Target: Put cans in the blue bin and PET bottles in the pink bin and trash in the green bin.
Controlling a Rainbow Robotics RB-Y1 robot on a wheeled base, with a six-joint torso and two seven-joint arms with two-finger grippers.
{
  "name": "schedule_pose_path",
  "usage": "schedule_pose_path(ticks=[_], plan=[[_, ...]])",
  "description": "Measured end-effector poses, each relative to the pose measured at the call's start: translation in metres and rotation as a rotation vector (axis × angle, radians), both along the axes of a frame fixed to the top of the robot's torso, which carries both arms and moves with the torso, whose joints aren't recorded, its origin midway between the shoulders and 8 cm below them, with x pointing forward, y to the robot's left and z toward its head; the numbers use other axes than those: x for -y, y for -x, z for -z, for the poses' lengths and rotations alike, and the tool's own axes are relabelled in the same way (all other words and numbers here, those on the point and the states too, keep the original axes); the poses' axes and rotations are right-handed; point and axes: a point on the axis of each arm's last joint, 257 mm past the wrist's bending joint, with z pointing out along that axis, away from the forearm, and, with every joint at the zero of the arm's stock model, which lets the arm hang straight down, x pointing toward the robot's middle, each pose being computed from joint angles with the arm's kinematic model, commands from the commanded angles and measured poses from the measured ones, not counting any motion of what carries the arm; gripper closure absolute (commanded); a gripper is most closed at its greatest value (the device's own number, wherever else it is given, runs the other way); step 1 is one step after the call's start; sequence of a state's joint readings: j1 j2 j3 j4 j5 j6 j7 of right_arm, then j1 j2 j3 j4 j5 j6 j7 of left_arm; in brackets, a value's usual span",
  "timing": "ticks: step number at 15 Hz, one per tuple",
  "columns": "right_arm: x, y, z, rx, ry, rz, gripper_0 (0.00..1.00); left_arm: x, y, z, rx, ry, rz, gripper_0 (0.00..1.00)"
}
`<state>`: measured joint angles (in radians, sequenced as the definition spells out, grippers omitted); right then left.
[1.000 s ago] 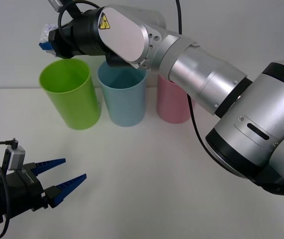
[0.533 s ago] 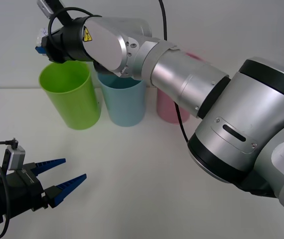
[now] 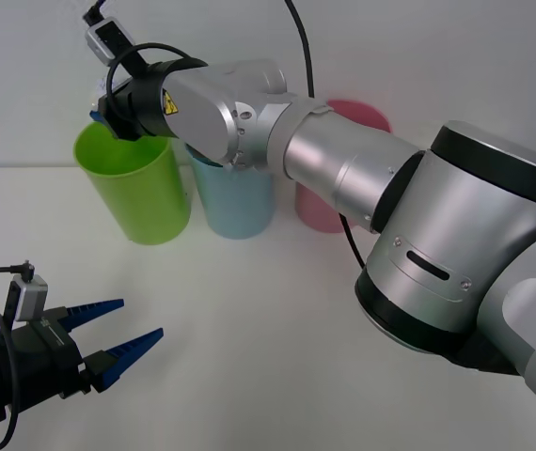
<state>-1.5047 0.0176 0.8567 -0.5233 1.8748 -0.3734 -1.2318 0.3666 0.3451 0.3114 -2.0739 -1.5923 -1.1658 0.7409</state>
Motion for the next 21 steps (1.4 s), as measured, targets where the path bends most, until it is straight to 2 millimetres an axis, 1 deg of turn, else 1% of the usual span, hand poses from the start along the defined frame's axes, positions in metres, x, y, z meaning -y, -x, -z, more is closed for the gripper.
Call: schedule_pose_path(ticks=[2,9,14,15,16,17,21], plan=[[0.0,0.002,0.008,-0.005,0.017,0.001,1.0,0.0,0.0,0.0,0.0,0.0,0.0,0.0],[0.002,0.005,0.022,-0.017,0.042,-0.004,1.0,0.0,0.0,0.0,0.0,0.0,0.0,0.0],[0.001,0.005,0.023,-0.026,0.037,-0.005,1.0,0.0,0.0,0.0,0.0,0.0,0.0,0.0],[0.001,0.006,0.024,-0.028,0.036,-0.005,0.53,0.0,0.0,0.0,0.0,0.0,0.0,0.0],[0.001,0.006,0.024,-0.029,0.036,-0.005,0.13,0.0,0.0,0.0,0.0,0.0,0.0,0.0],[0.001,0.006,0.024,-0.026,0.037,-0.006,0.0,0.0,0.0,0.0,0.0,0.0,0.0,0.0],[0.001,0.005,0.024,-0.01,0.045,-0.012,0.0,0.0,0.0,0.0,0.0,0.0,0.0,0.0]])
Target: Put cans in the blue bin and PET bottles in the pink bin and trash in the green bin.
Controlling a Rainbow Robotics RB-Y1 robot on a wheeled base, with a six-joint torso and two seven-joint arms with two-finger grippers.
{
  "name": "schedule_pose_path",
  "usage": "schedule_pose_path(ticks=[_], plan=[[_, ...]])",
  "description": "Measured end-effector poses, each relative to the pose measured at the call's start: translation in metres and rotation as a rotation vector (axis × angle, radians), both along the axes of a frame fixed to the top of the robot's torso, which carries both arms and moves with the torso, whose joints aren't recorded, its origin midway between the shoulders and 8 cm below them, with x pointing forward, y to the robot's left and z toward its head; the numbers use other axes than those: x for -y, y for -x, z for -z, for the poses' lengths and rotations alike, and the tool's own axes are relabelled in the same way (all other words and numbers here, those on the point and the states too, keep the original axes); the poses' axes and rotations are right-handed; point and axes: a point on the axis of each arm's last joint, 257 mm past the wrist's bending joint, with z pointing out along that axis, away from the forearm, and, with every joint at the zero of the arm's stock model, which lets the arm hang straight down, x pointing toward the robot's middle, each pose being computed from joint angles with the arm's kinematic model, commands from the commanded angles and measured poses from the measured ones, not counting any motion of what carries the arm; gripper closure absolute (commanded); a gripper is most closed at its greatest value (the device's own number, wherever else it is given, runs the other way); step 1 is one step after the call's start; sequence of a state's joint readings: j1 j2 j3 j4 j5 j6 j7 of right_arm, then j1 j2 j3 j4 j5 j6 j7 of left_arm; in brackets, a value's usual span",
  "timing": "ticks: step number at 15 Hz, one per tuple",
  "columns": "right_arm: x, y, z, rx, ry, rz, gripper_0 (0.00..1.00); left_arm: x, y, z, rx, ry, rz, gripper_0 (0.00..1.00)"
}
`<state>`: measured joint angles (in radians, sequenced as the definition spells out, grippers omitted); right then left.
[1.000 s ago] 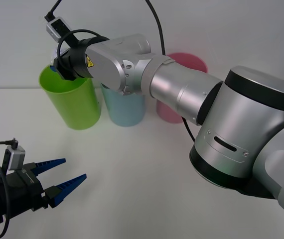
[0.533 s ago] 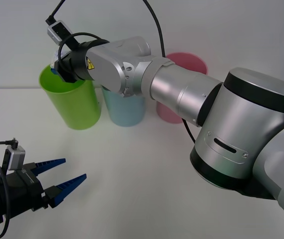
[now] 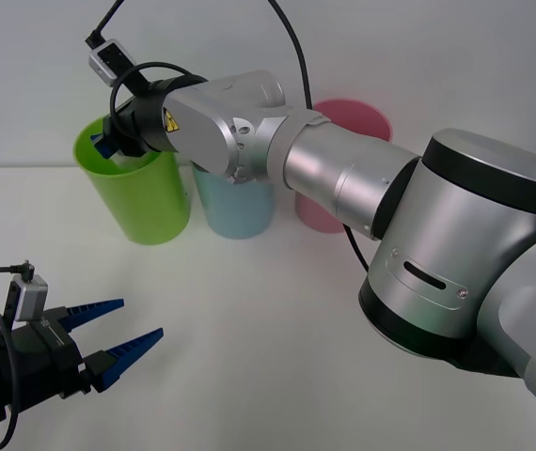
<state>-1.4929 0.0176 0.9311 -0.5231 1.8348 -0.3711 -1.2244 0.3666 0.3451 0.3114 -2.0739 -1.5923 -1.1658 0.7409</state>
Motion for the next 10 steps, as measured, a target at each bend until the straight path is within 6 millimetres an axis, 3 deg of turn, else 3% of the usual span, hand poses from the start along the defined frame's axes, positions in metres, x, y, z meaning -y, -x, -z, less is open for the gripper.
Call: schedule_pose_path(ticks=[10], plan=[[-0.0009,0.0002,-0.0013,0.005,-0.003,-0.003,0.0,0.0,0.0,0.0,0.0,0.0,0.0,0.0]])
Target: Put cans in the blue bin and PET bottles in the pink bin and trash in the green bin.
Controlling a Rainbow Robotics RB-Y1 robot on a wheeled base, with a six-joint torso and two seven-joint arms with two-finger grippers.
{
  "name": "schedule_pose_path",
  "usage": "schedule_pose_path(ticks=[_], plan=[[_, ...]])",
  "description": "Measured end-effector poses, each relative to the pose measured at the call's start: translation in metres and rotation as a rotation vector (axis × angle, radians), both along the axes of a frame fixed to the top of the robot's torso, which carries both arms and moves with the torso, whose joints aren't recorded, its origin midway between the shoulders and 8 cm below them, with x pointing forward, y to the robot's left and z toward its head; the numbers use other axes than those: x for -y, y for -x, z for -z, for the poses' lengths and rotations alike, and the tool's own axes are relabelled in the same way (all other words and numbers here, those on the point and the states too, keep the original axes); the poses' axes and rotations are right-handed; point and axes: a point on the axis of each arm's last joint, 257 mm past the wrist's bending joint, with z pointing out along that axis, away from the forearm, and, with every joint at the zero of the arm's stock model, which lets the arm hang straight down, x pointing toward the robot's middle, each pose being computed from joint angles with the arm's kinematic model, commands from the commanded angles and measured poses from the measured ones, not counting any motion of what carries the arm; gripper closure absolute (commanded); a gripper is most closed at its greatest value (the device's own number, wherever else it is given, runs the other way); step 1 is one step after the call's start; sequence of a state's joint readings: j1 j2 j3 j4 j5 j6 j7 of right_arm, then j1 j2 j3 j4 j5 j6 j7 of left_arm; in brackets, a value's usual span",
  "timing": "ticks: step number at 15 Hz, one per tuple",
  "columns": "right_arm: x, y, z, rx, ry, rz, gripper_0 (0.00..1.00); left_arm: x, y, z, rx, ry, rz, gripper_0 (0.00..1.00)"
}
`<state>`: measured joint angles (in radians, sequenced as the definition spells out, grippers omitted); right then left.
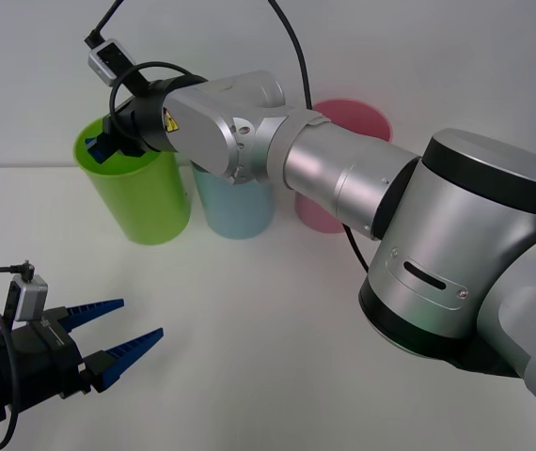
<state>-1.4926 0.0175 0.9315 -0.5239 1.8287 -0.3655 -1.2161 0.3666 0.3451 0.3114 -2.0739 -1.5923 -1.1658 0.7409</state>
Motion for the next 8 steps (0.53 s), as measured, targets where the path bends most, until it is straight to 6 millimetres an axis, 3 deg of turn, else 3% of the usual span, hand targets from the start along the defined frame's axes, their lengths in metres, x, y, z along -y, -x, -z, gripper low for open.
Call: schedule_pose_path(ticks=[3,6,8], plan=[[-0.005,0.0,-0.018,0.019,-0.042,-0.012,0.0,0.0,0.0,0.0,0.0,0.0,0.0,0.0],[-0.002,-0.004,-0.063,0.062,-0.113,-0.032,0.0,0.0,0.0,0.0,0.0,0.0,0.0,0.0],[0.01,-0.01,-0.093,0.092,-0.153,-0.038,0.0,0.0,0.0,0.0,0.0,0.0,0.0,0.0]])
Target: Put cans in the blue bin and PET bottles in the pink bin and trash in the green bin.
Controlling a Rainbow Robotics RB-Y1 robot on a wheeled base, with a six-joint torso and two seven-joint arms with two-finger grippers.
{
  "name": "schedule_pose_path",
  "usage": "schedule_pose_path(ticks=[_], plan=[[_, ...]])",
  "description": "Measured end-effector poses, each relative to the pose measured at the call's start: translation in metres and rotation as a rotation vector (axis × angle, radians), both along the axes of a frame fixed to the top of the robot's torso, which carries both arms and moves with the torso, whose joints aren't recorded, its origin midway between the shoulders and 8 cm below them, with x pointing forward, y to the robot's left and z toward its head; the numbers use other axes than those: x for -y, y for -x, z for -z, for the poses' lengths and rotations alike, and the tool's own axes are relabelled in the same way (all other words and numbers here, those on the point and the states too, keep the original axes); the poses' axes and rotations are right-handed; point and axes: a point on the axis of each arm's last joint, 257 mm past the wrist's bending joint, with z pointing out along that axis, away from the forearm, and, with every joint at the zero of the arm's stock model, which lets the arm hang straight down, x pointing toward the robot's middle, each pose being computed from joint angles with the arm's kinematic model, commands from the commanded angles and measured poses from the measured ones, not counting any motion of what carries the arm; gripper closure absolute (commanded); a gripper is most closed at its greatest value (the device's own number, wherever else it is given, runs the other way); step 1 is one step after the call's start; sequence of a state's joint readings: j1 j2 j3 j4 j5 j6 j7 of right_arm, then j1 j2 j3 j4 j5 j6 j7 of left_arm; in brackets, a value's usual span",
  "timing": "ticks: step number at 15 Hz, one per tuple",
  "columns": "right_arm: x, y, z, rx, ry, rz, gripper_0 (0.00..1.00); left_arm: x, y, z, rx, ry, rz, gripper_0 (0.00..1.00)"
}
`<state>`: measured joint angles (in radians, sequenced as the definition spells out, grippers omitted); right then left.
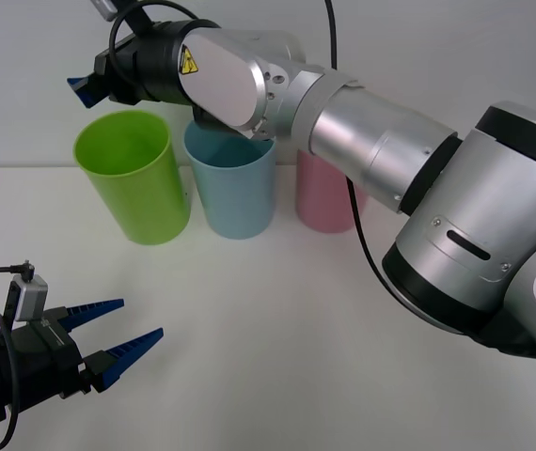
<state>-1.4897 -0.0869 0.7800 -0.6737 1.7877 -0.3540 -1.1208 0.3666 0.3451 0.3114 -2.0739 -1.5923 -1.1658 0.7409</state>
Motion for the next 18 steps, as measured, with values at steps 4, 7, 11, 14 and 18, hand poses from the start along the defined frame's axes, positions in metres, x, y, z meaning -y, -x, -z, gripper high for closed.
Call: schedule_pose_path(ticks=[4,7,11,14,18], plan=[[0.041,0.008,-0.043,0.023,-0.104,-0.05,0.0,0.0,0.0,0.0,0.0,0.0,0.0,0.0],[0.099,0.034,-0.049,0.029,-0.144,-0.101,0.0,0.0,0.0,0.0,0.0,0.0,0.0,0.0],[0.186,0.085,-0.047,0.059,-0.15,-0.127,0.0,0.0,0.0,0.0,0.0,0.0,0.0,0.0],[0.248,0.122,-0.037,0.062,-0.139,-0.107,0.0,0.0,0.0,0.0,0.0,0.0,0.0,0.0],[0.326,0.161,0.008,0.055,-0.096,-0.071,0.0,0.0,0.0,0.0,0.0,0.0,0.0,0.0]])
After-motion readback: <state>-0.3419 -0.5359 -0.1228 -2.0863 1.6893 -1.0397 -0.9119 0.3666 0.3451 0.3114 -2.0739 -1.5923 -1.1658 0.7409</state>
